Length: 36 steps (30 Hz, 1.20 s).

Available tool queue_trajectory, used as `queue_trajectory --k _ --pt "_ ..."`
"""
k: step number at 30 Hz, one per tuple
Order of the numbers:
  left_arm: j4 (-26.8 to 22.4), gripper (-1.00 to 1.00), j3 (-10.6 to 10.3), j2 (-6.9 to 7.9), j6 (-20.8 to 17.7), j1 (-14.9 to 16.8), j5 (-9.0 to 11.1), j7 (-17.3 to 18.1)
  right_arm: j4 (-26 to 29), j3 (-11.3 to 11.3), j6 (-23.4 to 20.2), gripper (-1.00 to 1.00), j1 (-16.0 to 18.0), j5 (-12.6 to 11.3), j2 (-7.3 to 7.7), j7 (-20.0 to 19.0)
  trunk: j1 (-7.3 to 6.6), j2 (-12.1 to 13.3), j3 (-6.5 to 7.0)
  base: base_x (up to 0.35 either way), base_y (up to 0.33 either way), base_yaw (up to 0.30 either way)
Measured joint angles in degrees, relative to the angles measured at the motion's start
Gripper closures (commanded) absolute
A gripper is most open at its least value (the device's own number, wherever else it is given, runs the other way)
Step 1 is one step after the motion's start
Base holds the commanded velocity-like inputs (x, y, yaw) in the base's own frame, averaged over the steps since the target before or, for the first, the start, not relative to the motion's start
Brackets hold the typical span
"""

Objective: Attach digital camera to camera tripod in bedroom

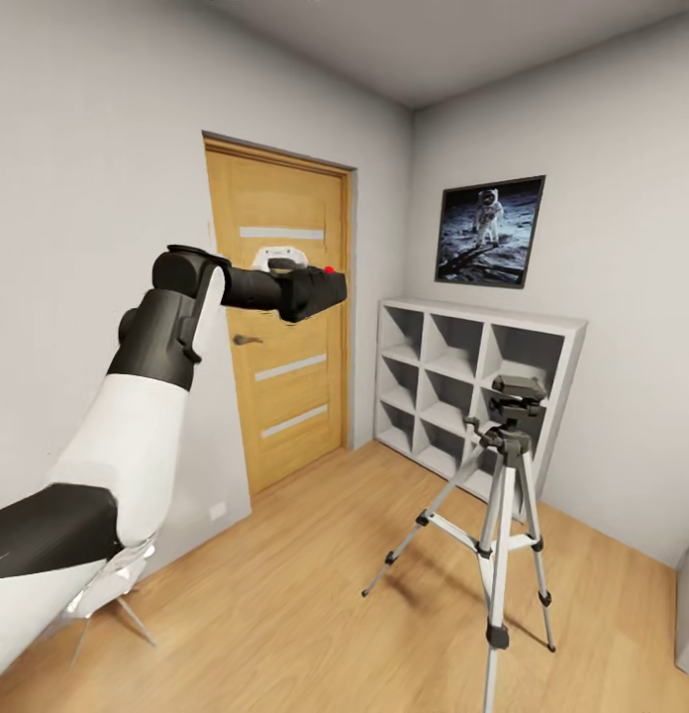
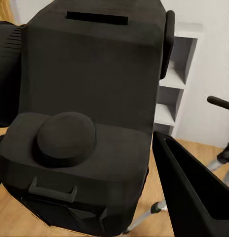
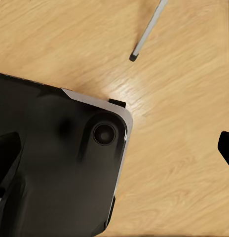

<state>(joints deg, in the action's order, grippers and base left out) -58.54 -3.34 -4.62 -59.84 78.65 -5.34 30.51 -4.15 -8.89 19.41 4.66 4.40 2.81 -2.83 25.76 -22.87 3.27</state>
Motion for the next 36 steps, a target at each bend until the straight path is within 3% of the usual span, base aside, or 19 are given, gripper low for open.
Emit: queue_trajectory --k 2,4,8,17,24,36 --pt "6.4 1.0 0.0 -0.8 0.1 6.0 -0.2 0.0 0.0 0.0 0.0 -1.0 0.0 0.0 0.0 0.0 0.02 0.0 0.01 0.0 0.0 -0.279" --pt "9.9 1.0 0.0 -0.98 0.0 8.8 -0.1 0.1 0.0 0.0 0.0 -1.0 0.0 0.0 0.0 0.0 0.0 0.0 0.0 0.0 0.0 -0.279" --pt "14.0 1.0 0.0 -1.13 0.0 11.3 0.1 1.6 0.0 0.0 0.0 -1.0 0.0 0.0 0.0 0.0 0.0 0.0 -0.01 0.0 0.0 -0.28" --pt "15.1 1.0 -0.2 -1.15 0.0 12.2 0.0 6.9 0.0 0.0 0.0 -1.0 0.0 0.0 0.0 0.0 0.0 0.0 -0.01 0.0 0.0 -0.28" --pt "8.0 1.0 -0.4 -1.08 0.0 12.0 0.2 7.3 0.0 0.0 0.0 -1.0 0.0 0.0 0.0 0.0 0.0 0.0 0.0 0.0 0.0 -0.204" --pt "5.2 1.0 -0.5 -1.07 0.0 11.8 0.0 7.2 0.0 0.0 0.0 -1.0 0.0 0.0 0.0 0.1 0.0 0.0 -0.01 0.0 -0.038 -0.02"
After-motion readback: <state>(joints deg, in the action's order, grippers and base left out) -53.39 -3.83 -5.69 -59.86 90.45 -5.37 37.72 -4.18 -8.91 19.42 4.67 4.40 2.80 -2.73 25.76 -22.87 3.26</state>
